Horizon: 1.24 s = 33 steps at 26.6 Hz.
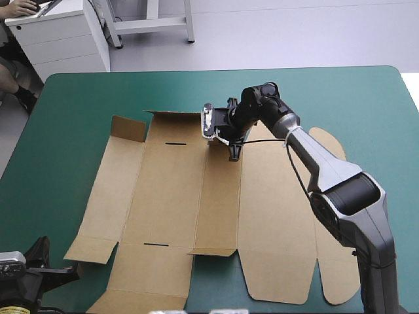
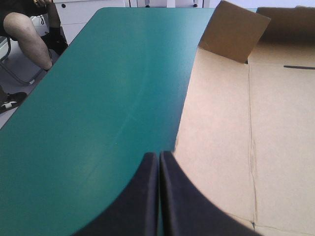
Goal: Fold the box
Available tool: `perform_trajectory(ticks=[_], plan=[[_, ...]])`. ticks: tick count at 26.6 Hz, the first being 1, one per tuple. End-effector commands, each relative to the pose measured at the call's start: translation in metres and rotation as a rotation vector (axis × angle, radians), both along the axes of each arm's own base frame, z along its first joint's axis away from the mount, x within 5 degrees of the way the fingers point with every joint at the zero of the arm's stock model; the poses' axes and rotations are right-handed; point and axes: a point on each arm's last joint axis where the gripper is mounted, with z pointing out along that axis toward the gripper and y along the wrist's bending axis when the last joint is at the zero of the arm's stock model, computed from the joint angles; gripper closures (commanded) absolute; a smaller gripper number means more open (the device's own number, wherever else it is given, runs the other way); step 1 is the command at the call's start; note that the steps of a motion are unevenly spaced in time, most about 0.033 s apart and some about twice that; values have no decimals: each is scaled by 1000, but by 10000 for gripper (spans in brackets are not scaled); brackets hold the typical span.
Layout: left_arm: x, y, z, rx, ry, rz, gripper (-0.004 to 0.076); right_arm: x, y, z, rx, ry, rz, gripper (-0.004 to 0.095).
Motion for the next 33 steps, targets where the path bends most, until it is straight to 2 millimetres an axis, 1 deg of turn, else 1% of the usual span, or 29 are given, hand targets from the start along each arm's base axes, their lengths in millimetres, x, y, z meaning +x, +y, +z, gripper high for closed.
perform_trajectory(ticks=[1, 5, 7, 8, 10, 13, 15, 17, 18, 22, 24, 25, 26, 27, 29, 30, 31, 32, 33], plan=[[2, -1, 13, -6, -83, -11, 734, -5, 2, 37, 74, -136, 84, 928], [2, -1, 13, -6, -85, -12, 734, -4, 5, 35, 98, -139, 94, 904], [2, -1, 13, -6, -85, -12, 734, -3, 5, 35, 104, -140, 84, 846], [2, -1, 13, -6, -85, -12, 734, -3, 5, 35, 105, -139, 82, 798], [2, -1, 13, -6, -85, -12, 734, -3, 5, 35, 104, -139, 80, 669], [2, -1, 13, -6, -85, -12, 734, -4, 6, 36, 123, -126, 66, 427], [2, -1, 13, -6, -85, -12, 734, -5, 6, 40, 148, -107, 30, 268], [2, -1, 13, -6, -85, -12, 734, -8, 5, 46, 170, -84, -12, 188], [2, -1, 13, -6, -85, -12, 734, -10, 4, 50, 184, -75, -35, 175], [2, -1, 13, -6, -85, -12, 734, -14, -3, 64, 209, -58, -149, 193], [2, -1, 13, -6, -85, -12, 734, -15, -10, 71, 198, -65, -232, 229], [2, -1, 13, -6, -85, -12, 734, -15, -17, 75, 173, -63, -338, 318], [2, -1, 13, -8, -85, -12, 734, -15, -22, 76, 154, -62, -400, 399], [2, -1, 13, -9, -85, -13, 734, -14, -32, 78, 106, -80, -502, 598], [2, -1, 13, -9, -85, -13, 734, -15, -40, 80, 65, -81, -588, 866], [2, -1, 13, -9, -85, -13, 734, -16, -43, 82, 63, -77, -626, 920], [2, -1, 13, -9, -85, -13, 734, -18, -50, 88, 95, -59, -719, 907], [2, -1, 13, -9, -85, -13, 734, -19, -52, 91, 119, -40, -766, 907], [2, -1, 13, -9, -88, -13, 734, -25, -60, 100, 181, 2, -887, 908]])
